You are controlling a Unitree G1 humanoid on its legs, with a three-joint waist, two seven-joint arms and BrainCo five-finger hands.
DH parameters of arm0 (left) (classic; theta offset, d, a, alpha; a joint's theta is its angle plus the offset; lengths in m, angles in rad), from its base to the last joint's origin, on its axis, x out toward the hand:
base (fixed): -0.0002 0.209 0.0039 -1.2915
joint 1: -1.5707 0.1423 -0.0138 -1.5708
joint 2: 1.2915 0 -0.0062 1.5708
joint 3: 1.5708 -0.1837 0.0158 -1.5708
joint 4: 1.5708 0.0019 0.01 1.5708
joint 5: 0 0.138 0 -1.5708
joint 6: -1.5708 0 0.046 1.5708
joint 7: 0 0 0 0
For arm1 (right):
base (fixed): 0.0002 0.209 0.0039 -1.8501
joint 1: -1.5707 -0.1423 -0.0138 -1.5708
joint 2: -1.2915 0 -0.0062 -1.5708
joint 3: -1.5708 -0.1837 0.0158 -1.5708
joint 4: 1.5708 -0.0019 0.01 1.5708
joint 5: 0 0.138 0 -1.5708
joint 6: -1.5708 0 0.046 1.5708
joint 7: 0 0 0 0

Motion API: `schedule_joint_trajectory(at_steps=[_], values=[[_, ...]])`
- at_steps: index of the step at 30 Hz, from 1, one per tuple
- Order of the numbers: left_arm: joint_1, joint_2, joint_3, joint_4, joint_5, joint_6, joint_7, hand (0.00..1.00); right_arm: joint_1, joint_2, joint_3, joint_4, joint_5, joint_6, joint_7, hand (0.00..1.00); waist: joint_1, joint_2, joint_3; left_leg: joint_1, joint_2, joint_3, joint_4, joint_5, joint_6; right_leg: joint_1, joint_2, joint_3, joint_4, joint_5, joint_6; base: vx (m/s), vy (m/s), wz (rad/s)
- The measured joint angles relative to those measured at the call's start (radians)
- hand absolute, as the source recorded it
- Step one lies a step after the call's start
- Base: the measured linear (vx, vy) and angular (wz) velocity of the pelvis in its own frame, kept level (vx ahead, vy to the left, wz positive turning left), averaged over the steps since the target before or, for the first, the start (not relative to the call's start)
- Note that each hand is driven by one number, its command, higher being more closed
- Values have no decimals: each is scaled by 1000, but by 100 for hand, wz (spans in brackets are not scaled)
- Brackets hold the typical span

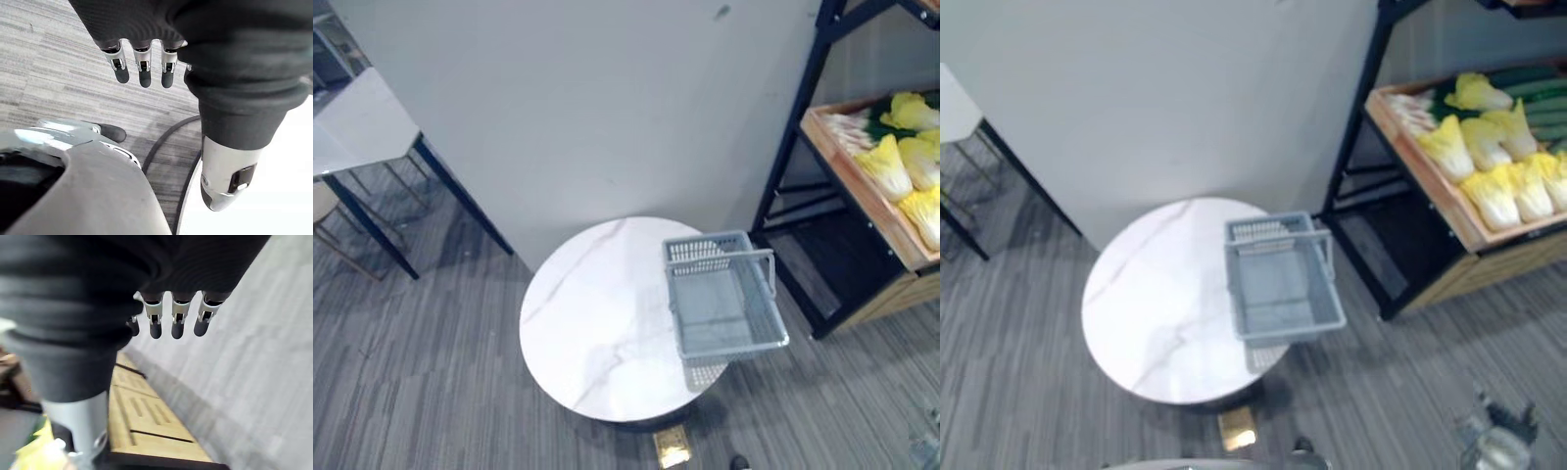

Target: Pick vegetable in the basket

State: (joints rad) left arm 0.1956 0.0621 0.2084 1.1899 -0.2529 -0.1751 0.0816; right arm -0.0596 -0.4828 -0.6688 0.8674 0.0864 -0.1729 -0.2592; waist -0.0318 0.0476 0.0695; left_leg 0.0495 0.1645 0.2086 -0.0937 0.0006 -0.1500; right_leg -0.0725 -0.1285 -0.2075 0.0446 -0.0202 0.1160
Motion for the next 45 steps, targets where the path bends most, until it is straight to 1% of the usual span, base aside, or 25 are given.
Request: schedule_joint_trajectory(at_steps=[1, 2, 3, 4, 5, 6, 7, 8, 9, 10, 11, 12, 14, 17, 20, 23, 24, 25, 29, 32, 36, 38, 40, 43, 45], values=[[1, 7, -20, -2, 0, -3, -1, 0, -6, -22, 54, -107, -51, -2, -22, 0, -2, 0, 0, -14, -2, 1, 0, 1, 1, -12, 0, 7, -6, 6, 3, -62, 7, -20], [2, 9, -30, -5, 0, -5, -1, 0, -16, -33, 79, -150, -81, -2, -28, 0, -4, 0, 0, -15, -2, 1, 0, 2, 3, -15, 0, 9, -10, 10, 5, -55, -2, -10], [5, 16, -54, -8, 0, -12, -2, 0, -42, -60, 137, -215, -142, -6, -39, 0, -12, -2, 1, -30, -3, 1, 0, 3, 5, -26, 0, 13, -13, 15, 6, -31, -3, -4], [4, 23, -71, -11, 0, -12, -4, 0, -75, -88, 199, -271, -185, -10, -39, 0, -18, -3, 6, -33, -4, 0, 0, 5, 5, -33, -1, 15, -12, 18, 6, -25, -4, -4], [4, 25, -78, -14, 0, -12, -6, 0, -89, -102, 229, -291, -208, -12, -37, 0, -18, -5, 9, -34, -5, 1, 0, 5, 5, -37, -1, 16, -12, 18, 6, 0, 0, 0], [4, 30, -90, -19, 0, -12, -10, 0, -112, -133, 299, -333, -242, -20, -24, 0, -17, -6, 11, -44, -5, 0, 0, 6, 5, -46, -1, 17, -10, 20, 6, 0, 0, 0], [3, 32, -97, -23, 0, -12, -11, 0, -134, -161, 373, -369, -247, -31, -10, 0, -16, -8, 19, -47, -5, -1, 0, 6, 5, -48, -1, 16, -10, 23, 2, 0, 0, 0], [3, 33, -98, -28, 0, -12, -12, 0, -146, -172, 404, -385, -255, -35, 4, 0, -15, -8, 24, -47, -5, -2, 0, 6, 5, -48, -1, 15, -11, 23, 2, 37, -11, 3], [3, 36, -108, -39, 0, -12, -15, 0, -170, -197, 476, -414, -286, -47, 33, 0, -9, -7, 30, -48, -5, -3, 0, 7, 5, -47, -1, 13, -10, 28, 1, 35, -8, 2], [1, 41, -124, -44, 0, -12, -19, 0, -195, -227, 561, -440, -292, -58, 67, 0, -2, -8, 41, -48, -6, -4, 0, 7, 5, -47, -1, 11, -11, 29, 1, 37, -8, 1], [-4, 43, -127, -48, 0, -12, -21, 0, -208, -237, 594, -453, -306, -60, 79, 0, 4, -3, 44, -48, -6, -4, 0, 7, 5, -47, -2, 10, -11, 29, 1, 0, 0, 0], [-7, 45, -132, -54, 0, -12, -22, 0, -233, -250, 643, -465, -324, -63, 102, 0, 9, -8, 54, -51, -7, -7, 0, 7, 6, -48, -3, 6, -11, 29, 1, 31, -8, 9], [-9, 51, -138, -60, -1, -12, -27, 0, -301, -256, 739, -468, -325, -82, 142, 0, 9, -11, 64, -65, -10, -30, 1, 10, 9, -48, -7, -11, -11, 29, 1, 32, -5, 23], [-12, 55, -145, -68, -1, -12, -29, 0, -411, -262, 840, -468, -325, -82, 164, 0, 39, -18, 84, -66, -21, -32, 1, 10, 10, -47, -17, -12, -11, 30, 1, 36, 12, 9], [-14, 59, -144, -79, -3, -12, -28, 0, -519, -264, 934, -467, -325, -82, 182, 0, 46, -27, 105, -70, -32, -37, 3, 13, 15, -47, -29, -14, -11, 33, 6, 12, 21, 6], [-19, 63, -144, -85, -7, -12, -23, 0, -576, -264, 970, -456, -327, -79, 182, 0, 51, -36, 124, -87, -40, -58, 16, 13, 15, -48, -39, -21, -17, 40, 11, -24, 14, 13], [-20, 64, -143, -85, -8, -12, -20, 0, -598, -264, 990, -445, -329, -78, 182, 0, 58, -42, 129, -96, -43, -61, 19, 14, 16, -49, -42, -27, -23, 43, 12, -31, 5, 12], [-26, 65, -143, -86, -8, -12, -18, 0, -626, -264, 1006, -425, -357, -78, 182, 0, 65, -46, 140, -103, -44, -68, 26, 15, 17, -48, -42, -30, -29, 50, 12, -36, 3, 12], [-35, 67, -142, -87, -15, -16, -14, 0, -703, -263, 1066, -361, -364, -66, 183, 0, 73, -51, 154, -132, -49, -87, 26, 25, 30, -66, -47, -45, -30, 62, 10, -57, 0, 13], [-46, 68, -141, -87, -18, -20, -11, 0, -737, -262, 1076, -315, -365, -52, 186, 0, 81, -55, 179, -137, -53, -90, 25, 33, 33, -67, -49, -45, -38, 73, 10, -69, 4, 2], [-46, 70, -141, -88, -18, -22, -8, 0, -762, -263, 1116, -257, -404, -46, 214, 0, 76, -59, 189, -153, -56, -111, 3, 56, 35, -80, -49, -59, -42, 79, 10, -59, 0, 11], [-54, 71, -141, -88, -17, -24, -8, 0, -777, -262, 1130, -237, -406, -46, 225, 0, 79, -60, 207, -154, -56, -112, 0, 61, 37, -82, -48, -59, -43, 83, 10, -17, -3, 2], [-56, 72, -142, -94, -17, -24, -8, 0, -790, -262, 1148, -213, -439, -46, 226, 0, 80, -62, 215, -154, -57, -112, 0, 62, 39, -82, -49, -59, -43, 84, 11, 0, 0, 0], [-62, 74, -144, -96, -17, -27, -8, 0, -798, -262, 1151, -169, -445, -47, 226, 0, 89, -66, 227, -155, -58, -114, 0, 62, 39, -83, -49, -59, -44, 84, 11, 0, 0, 0], [-72, 76, -146, -96, -17, -27, -7, 0, -814, -262, 1151, -141, -469, -45, 225, 0, 89, -65, 235, -162, -59, -115, 0, 63, 40, -90, -50, -60, -44, 84, 11, 0, 0, 0]])
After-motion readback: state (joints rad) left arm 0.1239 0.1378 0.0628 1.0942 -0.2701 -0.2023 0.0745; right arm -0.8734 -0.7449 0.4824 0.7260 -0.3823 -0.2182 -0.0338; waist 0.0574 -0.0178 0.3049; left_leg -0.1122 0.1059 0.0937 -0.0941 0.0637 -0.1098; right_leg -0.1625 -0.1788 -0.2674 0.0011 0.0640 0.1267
